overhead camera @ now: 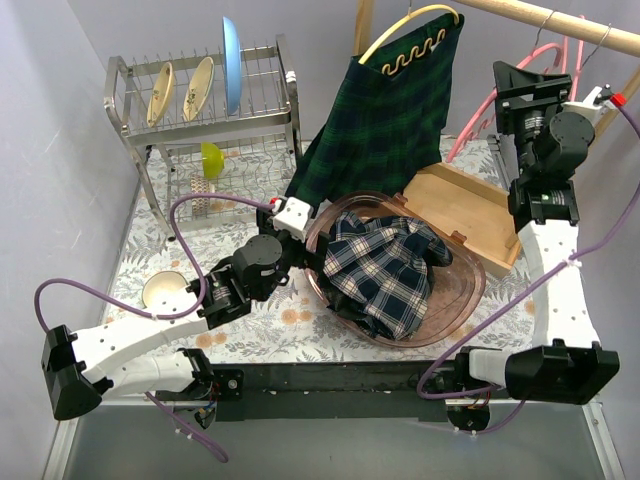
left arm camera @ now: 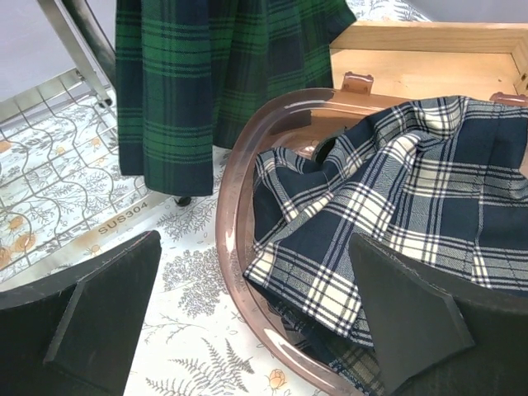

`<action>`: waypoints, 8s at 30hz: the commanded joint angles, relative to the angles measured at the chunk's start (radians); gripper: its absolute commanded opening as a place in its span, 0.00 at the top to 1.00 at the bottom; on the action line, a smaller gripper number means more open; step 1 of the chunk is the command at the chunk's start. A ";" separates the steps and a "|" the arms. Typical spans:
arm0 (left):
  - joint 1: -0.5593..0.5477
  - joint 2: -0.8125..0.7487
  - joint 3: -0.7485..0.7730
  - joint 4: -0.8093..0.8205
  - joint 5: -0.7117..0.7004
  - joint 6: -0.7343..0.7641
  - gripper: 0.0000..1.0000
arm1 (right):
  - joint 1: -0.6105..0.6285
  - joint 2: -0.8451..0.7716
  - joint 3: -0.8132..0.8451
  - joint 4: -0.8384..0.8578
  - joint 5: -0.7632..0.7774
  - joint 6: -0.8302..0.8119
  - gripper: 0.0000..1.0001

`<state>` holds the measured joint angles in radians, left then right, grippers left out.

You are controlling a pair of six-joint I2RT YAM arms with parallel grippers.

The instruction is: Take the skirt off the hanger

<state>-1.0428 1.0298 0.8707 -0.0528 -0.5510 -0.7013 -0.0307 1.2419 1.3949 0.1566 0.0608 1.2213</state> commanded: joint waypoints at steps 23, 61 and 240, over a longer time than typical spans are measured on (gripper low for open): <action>0.093 0.218 0.433 -0.103 0.014 0.068 0.05 | 0.000 -0.490 -0.069 -0.572 -0.499 -0.658 0.06; 0.474 1.043 1.352 0.010 0.763 0.037 0.37 | 0.127 -0.667 -0.192 -0.255 -0.803 -0.657 0.13; 0.412 0.061 0.567 0.510 0.669 0.100 1.00 | 0.750 0.239 0.475 0.032 -0.110 -0.189 0.39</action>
<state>-0.6281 1.1500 1.4162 0.3191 0.1421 -0.6250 0.6930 1.5471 1.9205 0.0750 -0.0940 1.0622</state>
